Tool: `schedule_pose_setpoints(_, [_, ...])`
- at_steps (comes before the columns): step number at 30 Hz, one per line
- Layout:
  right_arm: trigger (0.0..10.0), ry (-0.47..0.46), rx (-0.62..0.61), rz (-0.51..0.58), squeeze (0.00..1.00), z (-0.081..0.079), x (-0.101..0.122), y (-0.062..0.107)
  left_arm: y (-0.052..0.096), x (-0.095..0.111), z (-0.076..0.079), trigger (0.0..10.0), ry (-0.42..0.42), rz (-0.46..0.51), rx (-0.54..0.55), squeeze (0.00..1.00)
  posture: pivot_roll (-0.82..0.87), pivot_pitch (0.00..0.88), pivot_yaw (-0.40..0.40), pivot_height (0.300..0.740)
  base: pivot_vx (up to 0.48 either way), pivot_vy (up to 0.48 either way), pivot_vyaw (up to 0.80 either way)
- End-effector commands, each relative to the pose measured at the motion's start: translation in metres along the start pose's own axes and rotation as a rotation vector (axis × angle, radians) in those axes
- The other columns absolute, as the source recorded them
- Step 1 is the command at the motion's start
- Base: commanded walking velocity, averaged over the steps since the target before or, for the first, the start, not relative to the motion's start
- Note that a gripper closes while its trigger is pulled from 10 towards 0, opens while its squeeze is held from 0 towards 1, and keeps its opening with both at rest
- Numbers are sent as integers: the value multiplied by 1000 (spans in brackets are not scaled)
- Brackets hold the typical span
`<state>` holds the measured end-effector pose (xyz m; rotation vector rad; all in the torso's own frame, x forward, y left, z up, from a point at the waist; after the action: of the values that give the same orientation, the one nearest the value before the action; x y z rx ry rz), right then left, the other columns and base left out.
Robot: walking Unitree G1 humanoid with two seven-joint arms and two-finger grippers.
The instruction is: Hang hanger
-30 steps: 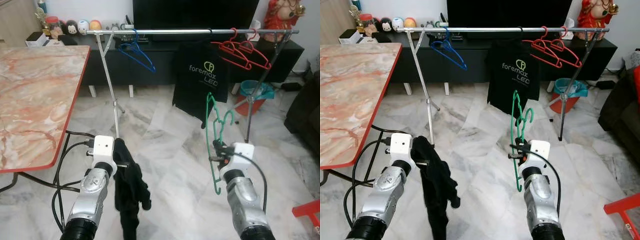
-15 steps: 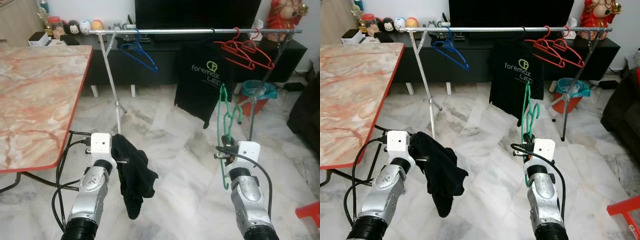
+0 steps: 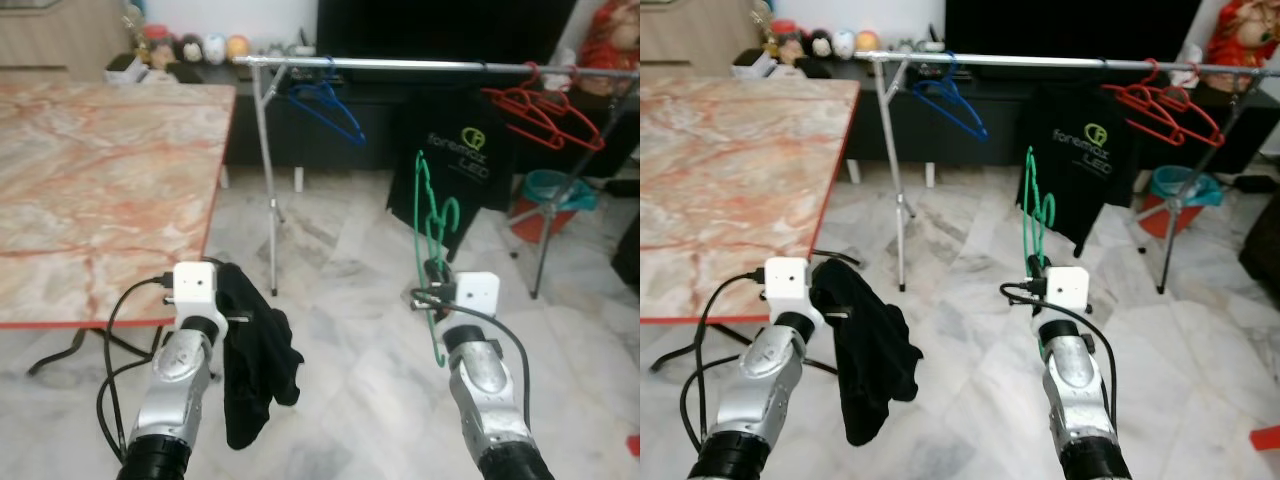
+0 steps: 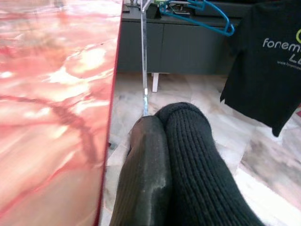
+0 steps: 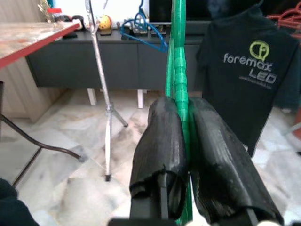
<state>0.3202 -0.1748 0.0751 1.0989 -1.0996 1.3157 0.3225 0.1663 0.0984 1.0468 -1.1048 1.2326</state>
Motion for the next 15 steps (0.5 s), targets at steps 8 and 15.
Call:
schedule_pose_setpoints(8, [10000,15,-6,-13,0,3,-2,-1,-2,9,6,10000,-14,38,-22,0,82,0,-18,740,0,385,105])
schedule_pose_setpoints(15, [10000,19,-71,-4,0,11,-3,2,1,10,1,10000,-19,45,-5,0,87,0,-24,740,0,385,125])
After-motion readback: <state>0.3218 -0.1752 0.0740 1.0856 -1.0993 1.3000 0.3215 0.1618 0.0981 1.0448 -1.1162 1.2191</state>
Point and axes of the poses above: a point about 5 cm out from each wrist's last joint towards the gripper, its own y axis pointing back from the gripper into the wrist, its own x axis along the axis of the wrist's last joint, z = x × y, the point moved 1 cm from there along -y, pointing out of the wrist towards the gripper, and after that the axes turned 8 degrees about y, right-handed, at the moved point
